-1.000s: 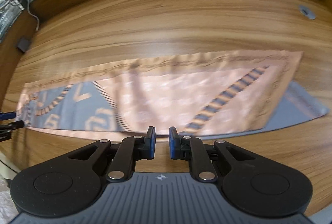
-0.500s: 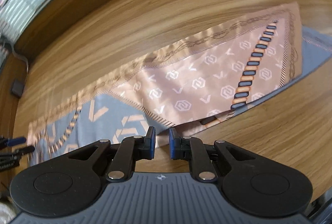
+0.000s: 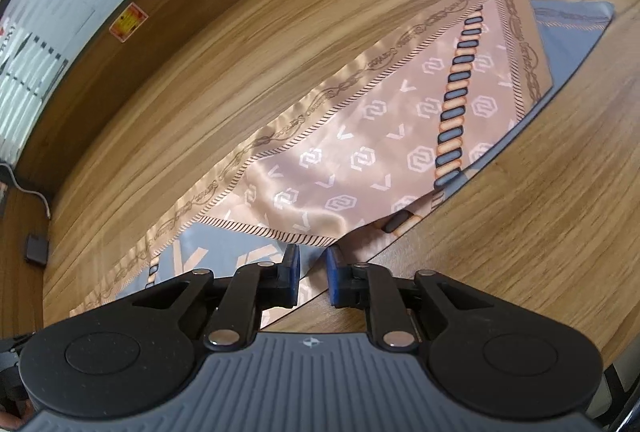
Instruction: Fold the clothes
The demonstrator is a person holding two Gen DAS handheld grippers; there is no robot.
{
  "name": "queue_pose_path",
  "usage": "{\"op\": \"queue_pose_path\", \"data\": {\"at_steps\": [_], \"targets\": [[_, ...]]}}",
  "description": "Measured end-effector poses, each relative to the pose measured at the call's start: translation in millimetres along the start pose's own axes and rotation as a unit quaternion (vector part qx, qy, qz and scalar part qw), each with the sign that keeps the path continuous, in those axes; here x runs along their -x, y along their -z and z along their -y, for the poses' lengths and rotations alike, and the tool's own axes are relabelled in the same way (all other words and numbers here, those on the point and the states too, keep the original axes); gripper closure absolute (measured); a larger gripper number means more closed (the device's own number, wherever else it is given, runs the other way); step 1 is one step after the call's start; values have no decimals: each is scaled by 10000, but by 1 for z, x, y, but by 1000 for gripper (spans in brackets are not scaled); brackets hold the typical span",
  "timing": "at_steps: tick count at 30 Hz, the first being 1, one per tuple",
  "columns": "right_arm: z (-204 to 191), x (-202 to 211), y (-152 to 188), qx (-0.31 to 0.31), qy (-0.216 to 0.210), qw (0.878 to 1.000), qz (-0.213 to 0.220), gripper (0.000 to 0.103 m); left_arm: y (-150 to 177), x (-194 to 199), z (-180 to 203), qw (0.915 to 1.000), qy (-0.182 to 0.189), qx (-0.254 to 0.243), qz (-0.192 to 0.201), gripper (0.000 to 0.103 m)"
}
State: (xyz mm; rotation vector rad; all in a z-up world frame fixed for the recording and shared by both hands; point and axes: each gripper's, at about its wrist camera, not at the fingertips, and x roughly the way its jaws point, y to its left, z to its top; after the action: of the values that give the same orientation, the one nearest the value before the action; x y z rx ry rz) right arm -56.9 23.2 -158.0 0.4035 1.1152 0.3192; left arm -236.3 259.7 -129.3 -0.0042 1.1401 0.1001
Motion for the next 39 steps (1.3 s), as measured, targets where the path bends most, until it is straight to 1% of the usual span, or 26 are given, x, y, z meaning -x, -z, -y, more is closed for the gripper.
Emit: {"op": "queue_pose_path", "data": {"at_steps": [1,7,12,16,19,21,27,29,31,33,34,35,39], "targets": [[1,0,-1,-7,16,10000,-5,103,0,0,-1,10000,14,2,8,55],[-3,16,-1,100,8,9999,90,103,2,0,-6,9999,97,-3,59,54],[-5,25,3,177,175,9997,-10,103,3,1,-10,9998,155,-11,91,53],[1,26,7,103,334,9994,-17,103,2,1,-11,9998,158,-35,78,52],[1,23,6,93,282,9995,-49,103,2,2,-12,9998,160,-53,68,53],[1,20,5,86,248,9996,-70,103,3,9,-8,9996,190,-122,158,54],[1,13,3,65,144,9998,-134,98,10,30,17,9966,404,-577,417,54],[1,11,3,58,109,9998,-155,87,11,36,27,9949,498,-733,480,54],[2,8,1,29,102,9998,-154,86,11,37,38,9933,594,-849,507,54],[2,5,-1,-11,103,9998,-140,87,9,37,48,9920,678,-929,525,54],[3,4,-2,-28,87,9999,-131,100,8,37,53,9912,728,-967,533,54],[2,4,-3,-41,70,9999,-120,103,8,37,57,9904,778,-1004,542,54],[0,12,-6,-25,-25,10000,-29,103,6,34,75,9874,923,-1162,545,54]]}}
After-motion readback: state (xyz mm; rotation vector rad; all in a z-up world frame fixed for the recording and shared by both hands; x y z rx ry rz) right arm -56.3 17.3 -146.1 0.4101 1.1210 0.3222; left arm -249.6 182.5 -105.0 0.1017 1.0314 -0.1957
